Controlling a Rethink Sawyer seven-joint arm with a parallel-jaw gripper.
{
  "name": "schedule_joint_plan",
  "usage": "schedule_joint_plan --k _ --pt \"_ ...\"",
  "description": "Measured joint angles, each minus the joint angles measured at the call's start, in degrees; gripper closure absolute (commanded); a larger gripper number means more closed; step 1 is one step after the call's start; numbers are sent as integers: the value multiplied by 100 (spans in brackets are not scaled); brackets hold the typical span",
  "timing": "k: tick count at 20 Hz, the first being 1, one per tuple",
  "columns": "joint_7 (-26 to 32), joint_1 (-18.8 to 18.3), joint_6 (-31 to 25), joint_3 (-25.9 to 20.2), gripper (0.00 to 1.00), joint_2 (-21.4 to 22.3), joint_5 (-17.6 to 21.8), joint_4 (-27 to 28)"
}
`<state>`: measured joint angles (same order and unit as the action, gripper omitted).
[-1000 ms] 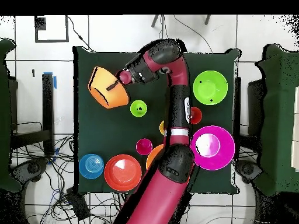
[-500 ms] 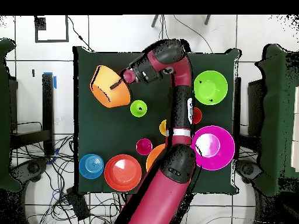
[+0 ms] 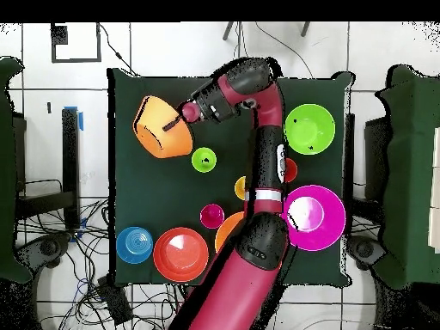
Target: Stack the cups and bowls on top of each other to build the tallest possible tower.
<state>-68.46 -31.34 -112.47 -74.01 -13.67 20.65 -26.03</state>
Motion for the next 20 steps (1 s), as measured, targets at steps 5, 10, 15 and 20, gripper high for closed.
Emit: schedule_joint_plan --k 5,10,15,20 --pt "0 -41 252 94 0 91 -1 -32" --pt "0 -47 364 196 0 172 26 8" --pt "0 -48 366 197 0 156 147 193" --pt "0 -48 360 197 0 119 394 320"
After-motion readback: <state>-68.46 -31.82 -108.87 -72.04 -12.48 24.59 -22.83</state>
